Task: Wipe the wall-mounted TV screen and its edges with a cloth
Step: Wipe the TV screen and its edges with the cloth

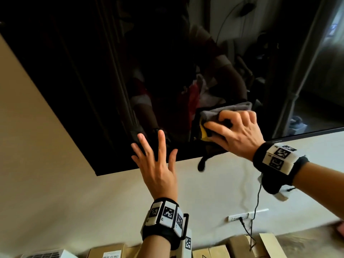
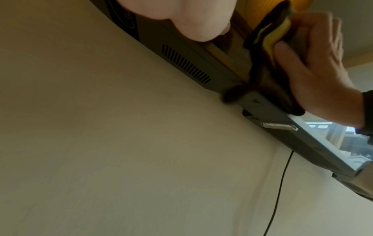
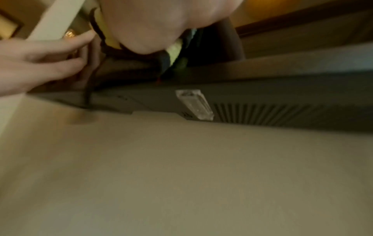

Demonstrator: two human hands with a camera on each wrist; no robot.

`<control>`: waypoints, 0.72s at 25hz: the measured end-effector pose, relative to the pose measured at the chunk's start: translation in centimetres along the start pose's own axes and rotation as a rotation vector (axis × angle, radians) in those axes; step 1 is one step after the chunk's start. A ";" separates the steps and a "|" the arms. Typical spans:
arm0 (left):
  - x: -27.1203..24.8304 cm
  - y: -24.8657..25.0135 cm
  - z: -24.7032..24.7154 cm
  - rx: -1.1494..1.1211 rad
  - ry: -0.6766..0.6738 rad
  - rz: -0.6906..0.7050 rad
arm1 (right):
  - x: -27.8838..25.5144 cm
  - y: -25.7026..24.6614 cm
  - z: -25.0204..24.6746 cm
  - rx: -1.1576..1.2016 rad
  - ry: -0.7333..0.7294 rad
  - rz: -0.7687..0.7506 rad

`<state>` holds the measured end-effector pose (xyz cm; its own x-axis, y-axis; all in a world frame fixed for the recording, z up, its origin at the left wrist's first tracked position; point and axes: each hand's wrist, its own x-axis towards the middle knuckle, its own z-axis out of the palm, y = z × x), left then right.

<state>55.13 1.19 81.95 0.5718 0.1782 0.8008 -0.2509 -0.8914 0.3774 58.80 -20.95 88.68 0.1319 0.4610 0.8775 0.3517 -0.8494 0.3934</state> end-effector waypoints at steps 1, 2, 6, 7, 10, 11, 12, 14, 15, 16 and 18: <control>0.1 0.0 0.0 0.001 0.006 -0.005 | -0.2 -0.4 0.0 0.033 0.020 0.102; 0.1 0.3 0.0 -0.007 0.007 -0.015 | -0.8 -1.2 0.2 0.058 0.009 0.125; -0.1 1.6 -0.3 -0.020 0.003 0.024 | -1.9 0.7 -0.6 0.017 -0.051 -0.047; 0.0 2.1 -0.2 -0.013 -0.001 0.065 | -1.8 1.8 -0.8 0.011 -0.017 0.068; 0.3 3.8 0.3 0.016 -0.021 0.148 | -3.5 0.9 -0.8 0.068 0.002 0.269; 0.4 4.5 0.7 0.030 -0.027 0.161 | -4.4 0.6 -0.7 0.049 -0.022 0.162; 0.4 5.1 1.0 0.041 -0.034 0.166 | -4.9 1.2 -1.0 0.023 -0.043 0.070; 0.4 6.2 1.6 0.054 -0.037 0.185 | -4.8 4.8 -1.6 0.000 -0.028 0.143; 0.3 6.8 2.0 0.057 -0.037 0.205 | -4.8 6.1 -1.9 -0.008 0.024 0.314; 0.2 7.4 2.4 0.063 -0.040 0.229 | -5.0 6.3 -2.1 0.017 0.073 0.499; -0.2 8.4 3.0 0.076 -0.046 0.264 | -6.4 4.4 -1.5 0.090 0.094 0.641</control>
<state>55.28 -7.64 83.58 0.5298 -0.0821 0.8441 -0.3379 -0.9333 0.1213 58.10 -28.02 85.17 0.2613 -0.1577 0.9523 0.3070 -0.9218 -0.2369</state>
